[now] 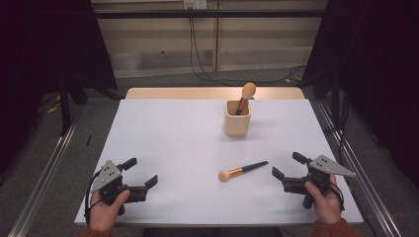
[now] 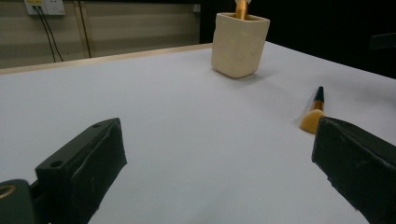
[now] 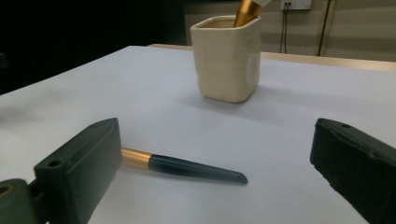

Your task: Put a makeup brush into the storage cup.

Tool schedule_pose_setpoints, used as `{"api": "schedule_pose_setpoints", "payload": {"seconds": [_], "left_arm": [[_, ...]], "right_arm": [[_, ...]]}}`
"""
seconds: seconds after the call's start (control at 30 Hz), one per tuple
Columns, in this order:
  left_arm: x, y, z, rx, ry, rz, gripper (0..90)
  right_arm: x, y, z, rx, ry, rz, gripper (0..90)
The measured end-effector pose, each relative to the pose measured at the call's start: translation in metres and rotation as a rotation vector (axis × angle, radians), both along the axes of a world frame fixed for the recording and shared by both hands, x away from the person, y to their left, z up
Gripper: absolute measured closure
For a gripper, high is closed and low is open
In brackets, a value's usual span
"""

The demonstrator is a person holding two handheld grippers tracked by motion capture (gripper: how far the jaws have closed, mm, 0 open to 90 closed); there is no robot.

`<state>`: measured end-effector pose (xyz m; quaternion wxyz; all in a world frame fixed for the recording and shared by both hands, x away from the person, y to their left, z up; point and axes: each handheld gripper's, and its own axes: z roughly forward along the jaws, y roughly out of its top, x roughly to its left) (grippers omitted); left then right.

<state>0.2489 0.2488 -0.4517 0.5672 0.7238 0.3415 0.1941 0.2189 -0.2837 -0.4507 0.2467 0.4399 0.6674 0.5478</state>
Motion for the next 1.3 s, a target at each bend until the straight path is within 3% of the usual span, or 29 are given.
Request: {"api": "schedule_pose_setpoints", "payload": {"seconds": [0.1,0.27,0.43,0.57,0.77,1.03,1.1,1.17,1.3], "left_arm": [[0.001,0.001,0.0,0.008,-0.001,-0.002,2.6],[0.001,0.002,-0.001,0.005,0.001,0.005,2.5],[0.001,0.001,-0.001,0.004,0.003,0.006,2.6],[0.0,0.002,-0.001,-0.005,0.004,0.014,2.5],[0.001,0.003,-0.001,-0.004,0.007,0.01,2.6],[0.001,0.003,-0.001,0.004,0.001,0.004,2.6],[0.002,0.002,-0.002,0.004,0.003,0.009,2.6],[0.001,0.003,-0.001,0.005,0.002,0.006,2.6],[0.001,0.002,-0.001,0.002,0.002,0.003,2.6]], "right_arm": [[0.003,0.002,0.003,-0.005,-0.01,0.009,1.4],[0.014,0.008,0.008,0.0,-0.012,-0.022,1.4],[0.022,0.018,0.01,-0.034,-0.018,0.022,1.4],[0.027,0.021,0.018,-0.034,-0.002,0.064,0.4],[0.043,0.028,0.024,-0.022,-0.012,0.071,0.0],[0.064,0.042,0.032,-0.051,-0.004,0.127,0.0],[0.069,0.045,0.032,-0.04,-0.001,0.132,0.0],[0.075,0.049,0.034,-0.073,0.015,0.169,0.0],[0.082,0.057,0.034,-0.084,-0.003,0.166,0.0]]}}
